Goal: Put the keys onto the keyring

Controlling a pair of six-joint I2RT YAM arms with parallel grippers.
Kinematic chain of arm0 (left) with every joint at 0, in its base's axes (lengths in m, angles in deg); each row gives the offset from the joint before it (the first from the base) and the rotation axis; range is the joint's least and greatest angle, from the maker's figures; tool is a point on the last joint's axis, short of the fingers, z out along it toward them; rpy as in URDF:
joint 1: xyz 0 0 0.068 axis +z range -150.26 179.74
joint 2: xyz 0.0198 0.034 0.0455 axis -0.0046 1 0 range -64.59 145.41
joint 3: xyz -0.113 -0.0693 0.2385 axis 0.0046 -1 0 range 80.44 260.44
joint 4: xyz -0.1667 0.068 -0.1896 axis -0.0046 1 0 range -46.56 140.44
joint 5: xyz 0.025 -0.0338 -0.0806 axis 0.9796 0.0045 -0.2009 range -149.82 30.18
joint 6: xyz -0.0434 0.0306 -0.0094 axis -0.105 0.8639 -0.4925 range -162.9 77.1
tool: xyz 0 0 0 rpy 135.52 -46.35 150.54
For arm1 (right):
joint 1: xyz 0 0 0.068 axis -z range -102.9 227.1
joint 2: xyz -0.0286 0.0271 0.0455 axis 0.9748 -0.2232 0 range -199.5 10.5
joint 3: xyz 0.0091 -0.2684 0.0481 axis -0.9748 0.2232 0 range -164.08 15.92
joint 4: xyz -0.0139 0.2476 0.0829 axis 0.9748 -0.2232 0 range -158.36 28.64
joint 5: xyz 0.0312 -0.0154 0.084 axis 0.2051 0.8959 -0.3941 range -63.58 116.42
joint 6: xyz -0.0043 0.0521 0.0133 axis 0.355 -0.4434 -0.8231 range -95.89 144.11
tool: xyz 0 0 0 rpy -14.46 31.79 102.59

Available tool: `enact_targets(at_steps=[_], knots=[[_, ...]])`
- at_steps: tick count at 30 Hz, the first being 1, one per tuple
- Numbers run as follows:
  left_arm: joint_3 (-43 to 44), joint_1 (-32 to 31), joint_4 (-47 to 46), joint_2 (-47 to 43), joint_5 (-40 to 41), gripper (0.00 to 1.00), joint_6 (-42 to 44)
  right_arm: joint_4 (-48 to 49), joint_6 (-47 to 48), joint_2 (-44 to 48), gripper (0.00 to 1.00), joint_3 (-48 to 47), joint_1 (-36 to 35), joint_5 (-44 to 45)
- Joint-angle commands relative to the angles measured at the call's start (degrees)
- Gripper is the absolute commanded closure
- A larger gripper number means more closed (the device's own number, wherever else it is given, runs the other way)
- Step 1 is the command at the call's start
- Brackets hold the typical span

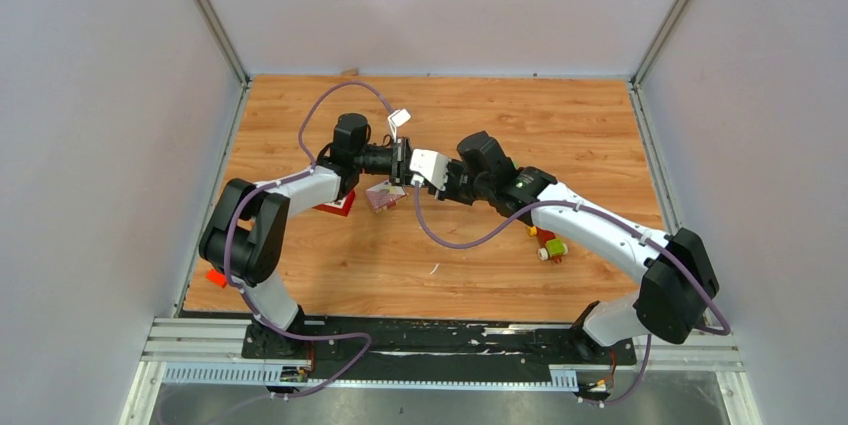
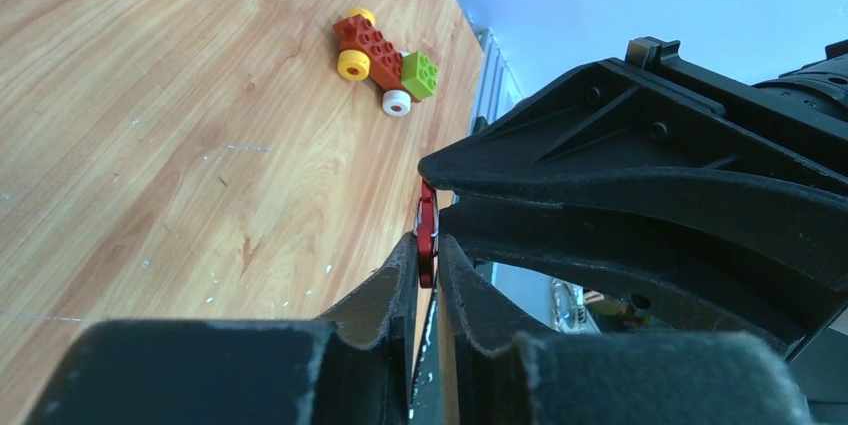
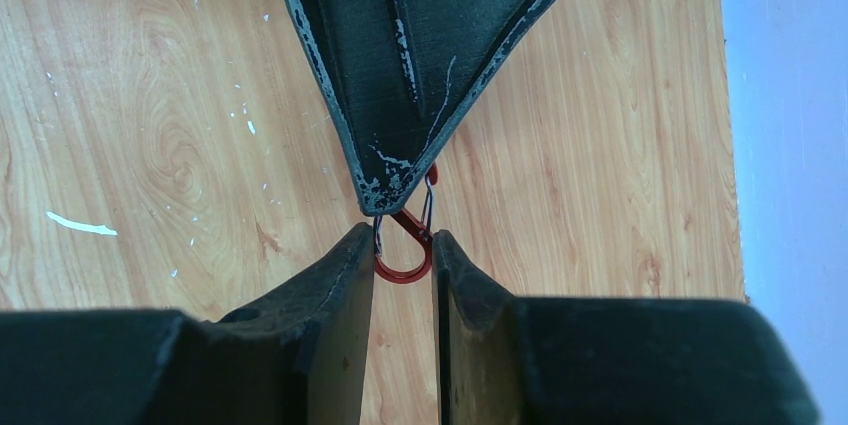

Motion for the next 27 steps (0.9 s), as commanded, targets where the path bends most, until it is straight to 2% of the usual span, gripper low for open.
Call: enact_targets(at_steps=[1,4,7,9,10,13,16,20,27], knots=[[0.1,-0.2,-2.6,0.0,-0.8,0.85,-0.1,2.1,-0.5,0.0,0.87,0.2,-0.2,0.4],[0.2,-0.2,-2.4,-0.3,-0.9,1.00,0.9,2.0,-0.9,0.0,0.80,0.2,-0.3,0.3],[1.7,-0.2,2.8,-1.5,-0.8,1.00,7.1,2.1,-1.6,0.8,0.64,0.4,-0.2,0.4],[4.3,-0.2,13.2,-3.0,0.4,1.00,17.6,1.7,-2.2,2.0,0.58,0.6,-0.1,-0.1],[6.3,-0.2,23.0,-4.0,1.4,1.00,25.4,1.1,-2.3,2.6,0.55,0.5,0.2,-1.0],[11.2,-0.2,41.5,-7.3,4.4,1.00,49.5,-1.6,-2.9,5.2,0.45,0.3,1.5,-5.7],[12.2,-0.3,50.8,-11.6,6.2,1.00,63.5,-3.4,-4.0,7.9,0.43,0.2,4.5,-14.2],[8.5,-0.9,50.7,-18.4,4.6,1.00,70.4,-4.1,-5.5,9.5,0.43,0.2,7.9,-27.6],[-0.6,-4.6,40.4,-29.6,3.2,1.00,71.0,-4.0,-6.9,8.9,0.50,0.3,8.7,-41.9]])
